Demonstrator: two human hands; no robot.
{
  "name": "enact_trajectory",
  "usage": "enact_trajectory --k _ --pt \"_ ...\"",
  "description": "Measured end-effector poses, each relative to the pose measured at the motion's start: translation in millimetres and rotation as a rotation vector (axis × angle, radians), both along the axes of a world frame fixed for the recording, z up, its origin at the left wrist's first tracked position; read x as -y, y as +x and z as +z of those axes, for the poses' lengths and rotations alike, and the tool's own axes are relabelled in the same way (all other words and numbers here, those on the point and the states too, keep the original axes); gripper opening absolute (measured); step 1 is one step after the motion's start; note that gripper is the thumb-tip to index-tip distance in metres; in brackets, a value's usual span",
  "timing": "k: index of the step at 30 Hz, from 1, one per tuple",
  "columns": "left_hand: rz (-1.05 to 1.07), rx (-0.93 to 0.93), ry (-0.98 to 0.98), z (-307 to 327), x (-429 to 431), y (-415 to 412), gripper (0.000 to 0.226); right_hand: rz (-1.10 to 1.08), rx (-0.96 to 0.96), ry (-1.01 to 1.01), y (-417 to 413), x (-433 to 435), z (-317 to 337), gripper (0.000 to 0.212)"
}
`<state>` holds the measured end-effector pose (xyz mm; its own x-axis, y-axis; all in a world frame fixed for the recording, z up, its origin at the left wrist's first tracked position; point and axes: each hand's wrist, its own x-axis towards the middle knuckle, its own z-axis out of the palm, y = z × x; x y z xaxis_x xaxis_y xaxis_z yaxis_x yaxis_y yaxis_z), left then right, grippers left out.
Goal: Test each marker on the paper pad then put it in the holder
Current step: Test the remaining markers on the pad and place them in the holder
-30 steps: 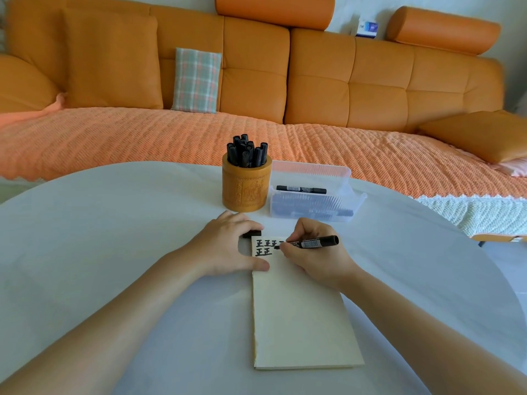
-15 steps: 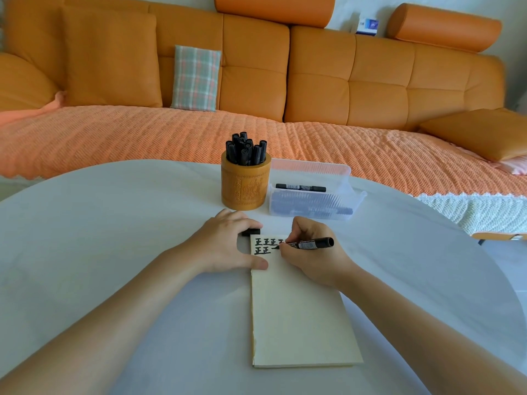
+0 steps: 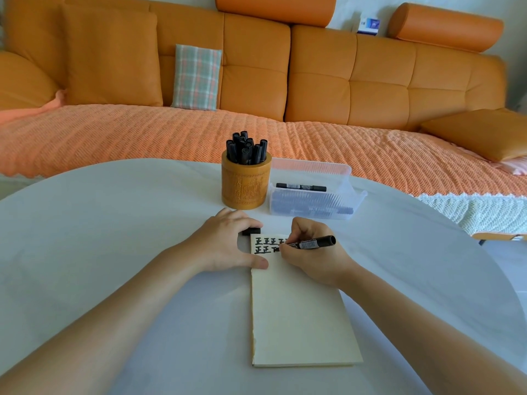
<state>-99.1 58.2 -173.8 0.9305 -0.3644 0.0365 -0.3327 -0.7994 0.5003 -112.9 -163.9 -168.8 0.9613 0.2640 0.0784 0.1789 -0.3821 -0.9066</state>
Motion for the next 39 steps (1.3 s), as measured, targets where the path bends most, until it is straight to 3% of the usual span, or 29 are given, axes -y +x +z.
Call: enact_trajectory --k 24,26,30,36,39 --pt "-0.002 -0.014 0.028 2 0 -3 0.102 0.023 0.004 -0.021 -3 1 4 0.025" --pt "-0.007 -0.002 0.036 2 0 -3 0.089 -0.006 -0.009 0.076 -3 2 5 0.023" --pt "0.041 0.083 -0.09 1 -1 -1 0.036 -0.051 0.081 0.189 -2 3 5 0.014" --pt "0.114 0.167 -0.056 -2 -8 2 0.034 -0.003 0.265 -0.014 1 10 8 0.037" --pt "0.156 0.205 -0.023 -4 -7 4 0.03 0.078 0.224 -0.061 6 16 19 0.057"
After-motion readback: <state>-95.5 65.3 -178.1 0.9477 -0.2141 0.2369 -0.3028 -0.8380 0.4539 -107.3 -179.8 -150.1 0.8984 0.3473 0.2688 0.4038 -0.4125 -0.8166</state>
